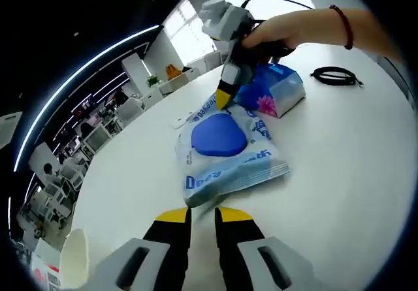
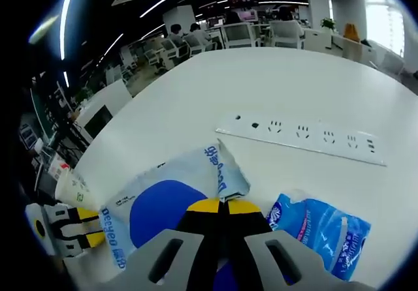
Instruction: Arrange the tabletop items into an orderly group along one side of the table until the central work area is clear of visible clutter.
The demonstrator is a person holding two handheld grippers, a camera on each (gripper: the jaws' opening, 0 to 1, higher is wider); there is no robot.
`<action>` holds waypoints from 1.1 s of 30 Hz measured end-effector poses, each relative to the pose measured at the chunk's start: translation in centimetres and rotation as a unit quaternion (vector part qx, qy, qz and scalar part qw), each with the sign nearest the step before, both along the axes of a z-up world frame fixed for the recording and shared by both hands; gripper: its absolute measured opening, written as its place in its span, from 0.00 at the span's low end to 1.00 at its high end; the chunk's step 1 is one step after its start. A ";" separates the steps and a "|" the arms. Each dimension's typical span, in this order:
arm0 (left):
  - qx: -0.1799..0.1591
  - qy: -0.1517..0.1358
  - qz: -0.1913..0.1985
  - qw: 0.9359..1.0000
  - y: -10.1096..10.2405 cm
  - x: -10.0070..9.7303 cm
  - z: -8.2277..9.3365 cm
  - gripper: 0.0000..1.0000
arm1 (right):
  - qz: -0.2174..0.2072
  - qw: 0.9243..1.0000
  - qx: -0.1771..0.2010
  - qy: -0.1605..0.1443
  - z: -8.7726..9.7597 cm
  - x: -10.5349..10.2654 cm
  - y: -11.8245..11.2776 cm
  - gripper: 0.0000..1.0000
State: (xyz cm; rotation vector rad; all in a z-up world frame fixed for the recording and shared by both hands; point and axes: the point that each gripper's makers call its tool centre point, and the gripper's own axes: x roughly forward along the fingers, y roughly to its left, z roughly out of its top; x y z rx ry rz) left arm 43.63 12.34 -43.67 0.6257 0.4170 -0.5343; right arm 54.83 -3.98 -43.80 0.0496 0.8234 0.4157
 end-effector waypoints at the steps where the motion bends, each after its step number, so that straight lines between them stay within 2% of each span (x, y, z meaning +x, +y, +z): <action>1: -0.002 -0.002 0.003 1.000 0.1 0.1 0.1 0.14 | 0.002 1.000 0.000 0.000 0.0 -0.1 -0.1 0.00; 4: -0.004 -0.011 0.014 1.000 0.7 0.4 0.4 0.20 | 0.007 1.000 0.000 -0.002 -0.1 -0.1 -0.1 0.00; 8: -0.004 -0.025 0.011 1.000 0.5 0.5 1.1 0.20 | 0.013 1.000 0.002 -0.001 -0.1 -0.3 -0.1 0.00; 11: 0.009 -0.018 -0.005 1.000 0.1 0.7 0.6 0.21 | 0.014 1.000 0.004 0.000 -0.2 -0.4 -0.1 0.00; 13: -0.002 -0.006 -0.026 1.000 -0.7 0.7 0.2 0.20 | 0.014 1.000 0.006 0.000 -0.2 -0.4 -0.1 0.00; 15: 0.002 -0.009 -0.031 0.999 -0.8 0.8 0.3 0.20 | 0.015 1.000 0.005 0.001 -0.2 -0.4 0.0 0.00; 16: 0.014 -0.013 -0.040 0.999 -0.9 0.8 0.3 0.20 | 0.016 1.000 0.004 0.001 -0.2 -0.4 0.0 0.00; 18: 0.019 -0.014 -0.039 0.999 -0.9 0.9 0.4 0.18 | 0.017 1.000 0.002 0.003 -0.1 -0.5 0.0 0.00; 21: -0.002 -0.021 -0.035 0.999 -1.0 1.0 1.0 0.14 | 0.020 1.000 -0.010 0.001 -0.1 -0.5 0.2 0.00; 25: -0.019 -0.022 -0.028 0.999 -1.0 1.1 1.4 0.04 | 0.021 1.000 -0.015 -0.001 -0.1 -0.6 0.2 0.00; 28: -0.015 -0.027 -0.020 0.999 -0.9 1.1 1.8 0.03 | 0.025 0.999 -0.027 -0.003 0.0 -0.8 0.4 0.00; 33: -0.023 -0.016 -0.008 1.000 -0.6 1.0 1.8 0.02 | 0.029 0.999 -0.037 -0.008 0.2 -1.6 0.4 0.00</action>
